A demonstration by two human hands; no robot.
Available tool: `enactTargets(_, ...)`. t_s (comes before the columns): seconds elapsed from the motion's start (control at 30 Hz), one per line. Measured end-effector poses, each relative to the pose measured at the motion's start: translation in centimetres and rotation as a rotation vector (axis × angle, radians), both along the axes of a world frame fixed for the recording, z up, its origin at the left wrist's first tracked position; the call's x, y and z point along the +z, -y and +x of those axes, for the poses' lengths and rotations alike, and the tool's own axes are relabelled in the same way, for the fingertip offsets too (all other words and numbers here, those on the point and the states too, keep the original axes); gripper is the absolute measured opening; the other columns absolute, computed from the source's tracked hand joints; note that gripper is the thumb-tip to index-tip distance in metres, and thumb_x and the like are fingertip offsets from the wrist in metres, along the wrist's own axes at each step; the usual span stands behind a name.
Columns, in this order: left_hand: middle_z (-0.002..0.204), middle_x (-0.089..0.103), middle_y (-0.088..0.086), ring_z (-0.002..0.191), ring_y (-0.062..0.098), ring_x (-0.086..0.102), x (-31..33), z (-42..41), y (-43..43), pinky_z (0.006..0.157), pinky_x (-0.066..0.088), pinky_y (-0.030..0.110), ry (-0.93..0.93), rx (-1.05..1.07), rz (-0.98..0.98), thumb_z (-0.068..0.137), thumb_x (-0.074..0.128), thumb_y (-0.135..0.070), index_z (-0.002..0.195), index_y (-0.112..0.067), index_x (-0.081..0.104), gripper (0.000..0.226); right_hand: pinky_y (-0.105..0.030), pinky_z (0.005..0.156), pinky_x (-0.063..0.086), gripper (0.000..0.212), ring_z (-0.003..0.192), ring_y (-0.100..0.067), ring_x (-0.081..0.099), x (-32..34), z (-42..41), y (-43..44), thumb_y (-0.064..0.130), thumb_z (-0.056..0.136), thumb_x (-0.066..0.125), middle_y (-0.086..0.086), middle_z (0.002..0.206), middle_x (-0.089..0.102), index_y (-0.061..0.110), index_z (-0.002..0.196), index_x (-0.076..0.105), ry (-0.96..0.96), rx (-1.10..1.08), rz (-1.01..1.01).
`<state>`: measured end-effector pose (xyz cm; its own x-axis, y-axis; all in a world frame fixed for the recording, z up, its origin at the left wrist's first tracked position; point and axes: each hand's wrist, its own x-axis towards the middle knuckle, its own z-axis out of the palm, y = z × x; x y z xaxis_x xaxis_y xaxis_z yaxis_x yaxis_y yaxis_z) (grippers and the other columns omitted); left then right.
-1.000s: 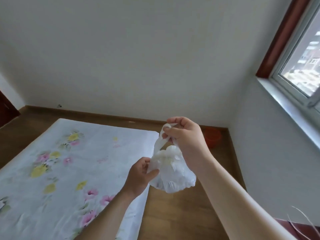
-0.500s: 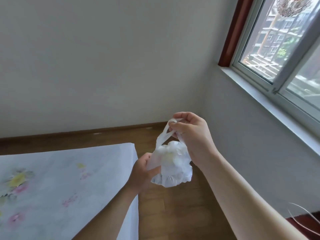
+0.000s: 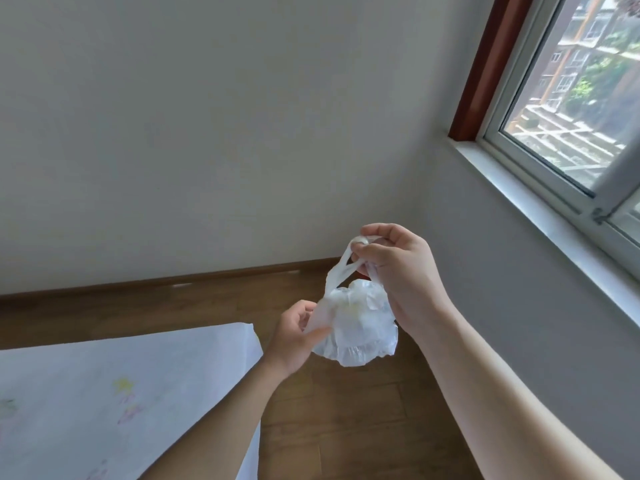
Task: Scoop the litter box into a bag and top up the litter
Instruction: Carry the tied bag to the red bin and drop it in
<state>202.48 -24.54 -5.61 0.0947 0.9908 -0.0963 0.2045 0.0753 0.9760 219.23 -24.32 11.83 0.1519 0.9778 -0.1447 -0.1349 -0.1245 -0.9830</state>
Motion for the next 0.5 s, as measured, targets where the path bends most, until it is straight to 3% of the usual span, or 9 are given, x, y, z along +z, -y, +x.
enactTargets(0.37,0.094,0.073,0.000,0.089,0.020,0.071,-1.3,1.5,-18.3,0.077,0.062,0.043,0.037,-0.113,-0.037,0.072,0.079,-0.054,0.101,-0.020,0.065,0.047,-0.036,0.082,0.062,0.022,0.080,-0.023,0.071,-1.1,1.9,-17.1,-0.001,0.083,0.071,-0.008,0.087,0.069,0.012,0.101,0.071,0.020,-0.129,-0.030)
enactTargets(0.5,0.094,0.072,0.002,0.089,0.022,0.071,-2.1,2.4,-25.8,0.076,0.062,0.043,0.041,-0.184,-0.064,0.069,0.078,-0.060,0.100,-0.022,0.064,0.051,-0.036,0.080,0.062,0.022,0.090,-0.028,0.072,-2.2,2.4,-23.1,-0.001,0.083,0.073,-0.012,0.091,0.071,0.012,0.102,0.071,0.052,-0.216,-0.047)
